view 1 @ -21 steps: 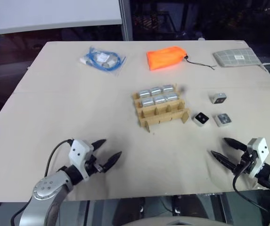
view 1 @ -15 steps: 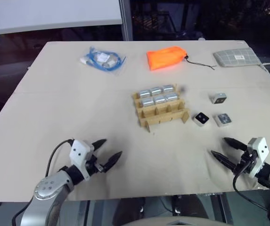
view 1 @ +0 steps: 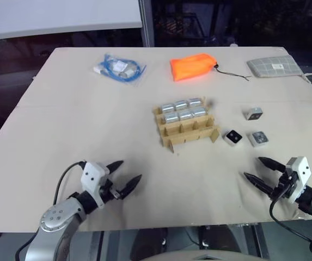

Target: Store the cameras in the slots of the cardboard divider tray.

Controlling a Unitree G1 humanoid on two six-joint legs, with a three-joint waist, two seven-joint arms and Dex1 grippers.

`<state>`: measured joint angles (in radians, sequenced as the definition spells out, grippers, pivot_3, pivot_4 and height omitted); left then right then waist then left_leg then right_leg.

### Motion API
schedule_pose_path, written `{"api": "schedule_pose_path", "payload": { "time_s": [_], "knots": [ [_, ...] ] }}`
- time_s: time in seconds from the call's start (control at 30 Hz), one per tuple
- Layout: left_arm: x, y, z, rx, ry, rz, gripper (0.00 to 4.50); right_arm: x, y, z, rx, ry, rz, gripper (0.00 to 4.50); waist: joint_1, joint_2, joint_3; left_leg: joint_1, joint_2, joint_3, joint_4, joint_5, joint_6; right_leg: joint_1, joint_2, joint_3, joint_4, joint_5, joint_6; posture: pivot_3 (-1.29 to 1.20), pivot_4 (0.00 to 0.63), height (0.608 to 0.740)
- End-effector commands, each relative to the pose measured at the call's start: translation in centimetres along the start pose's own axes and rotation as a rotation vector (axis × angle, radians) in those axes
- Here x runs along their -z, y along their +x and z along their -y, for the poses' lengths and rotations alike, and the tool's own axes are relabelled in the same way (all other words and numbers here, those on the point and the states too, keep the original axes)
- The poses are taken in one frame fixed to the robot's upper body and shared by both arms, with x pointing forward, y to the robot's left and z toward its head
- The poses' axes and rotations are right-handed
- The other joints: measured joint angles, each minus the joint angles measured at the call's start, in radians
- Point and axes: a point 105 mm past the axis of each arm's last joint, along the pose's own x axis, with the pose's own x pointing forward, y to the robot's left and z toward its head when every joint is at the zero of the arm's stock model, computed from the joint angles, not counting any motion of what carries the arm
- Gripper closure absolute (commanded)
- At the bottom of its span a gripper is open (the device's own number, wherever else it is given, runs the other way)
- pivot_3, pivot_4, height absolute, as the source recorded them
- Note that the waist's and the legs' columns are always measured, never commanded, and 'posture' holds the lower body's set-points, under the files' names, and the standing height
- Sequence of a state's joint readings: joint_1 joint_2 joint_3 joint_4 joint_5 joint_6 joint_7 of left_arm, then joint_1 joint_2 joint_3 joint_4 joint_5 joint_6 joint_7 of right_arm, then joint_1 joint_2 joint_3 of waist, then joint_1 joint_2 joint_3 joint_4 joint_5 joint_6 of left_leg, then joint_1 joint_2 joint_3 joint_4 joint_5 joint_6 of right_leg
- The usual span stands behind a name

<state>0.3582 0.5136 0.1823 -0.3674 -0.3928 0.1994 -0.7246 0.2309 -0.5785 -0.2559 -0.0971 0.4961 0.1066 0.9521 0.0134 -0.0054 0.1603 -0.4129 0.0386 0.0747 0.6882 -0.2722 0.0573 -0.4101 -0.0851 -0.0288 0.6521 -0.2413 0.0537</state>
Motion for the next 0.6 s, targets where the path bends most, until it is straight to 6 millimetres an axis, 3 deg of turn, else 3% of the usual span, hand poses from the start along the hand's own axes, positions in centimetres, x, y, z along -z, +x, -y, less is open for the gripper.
{"api": "schedule_pose_path", "payload": {
  "time_s": [0.03, 0.37, 0.6],
  "knots": [
    [0.0, 0.1, 0.4, 0.023, 0.006, 0.008, 0.09, -0.9, -0.5, 0.5, 0.016, -0.033, 0.019, 0.00, 0.000, 0.000, 0.000, 0.000, 0.000, 0.000, 0.000, 0.000, 0.000, 0.000, 0.000, 0.000, 0.000, 0.000, 0.000, 0.00, 0.150, 0.740],
    [-0.3, 0.3, 0.5, 0.031, 0.021, 0.021, 0.09, -1.5, -0.7, 1.5, 0.043, -0.040, 0.038, 0.00, 0.000, 0.000, 0.000, 0.000, 0.000, 0.000, 0.000, 0.000, 0.000, 0.000, 0.000, 0.000, 0.000, 0.000, 0.000, 0.00, 0.150, 0.740],
    [-2.3, 0.3, -0.2, 0.069, 0.070, 0.054, 0.09, -2.0, -0.6, 3.1, 0.141, -0.038, 0.063, 0.00, 0.001, 0.000, 0.000, 0.000, 0.000, -0.001, 0.000, 0.000, 0.000, 0.000, 0.000, 0.000, 0.000, 0.000, 0.001, 0.00, 0.150, 0.740]
  ]
}}
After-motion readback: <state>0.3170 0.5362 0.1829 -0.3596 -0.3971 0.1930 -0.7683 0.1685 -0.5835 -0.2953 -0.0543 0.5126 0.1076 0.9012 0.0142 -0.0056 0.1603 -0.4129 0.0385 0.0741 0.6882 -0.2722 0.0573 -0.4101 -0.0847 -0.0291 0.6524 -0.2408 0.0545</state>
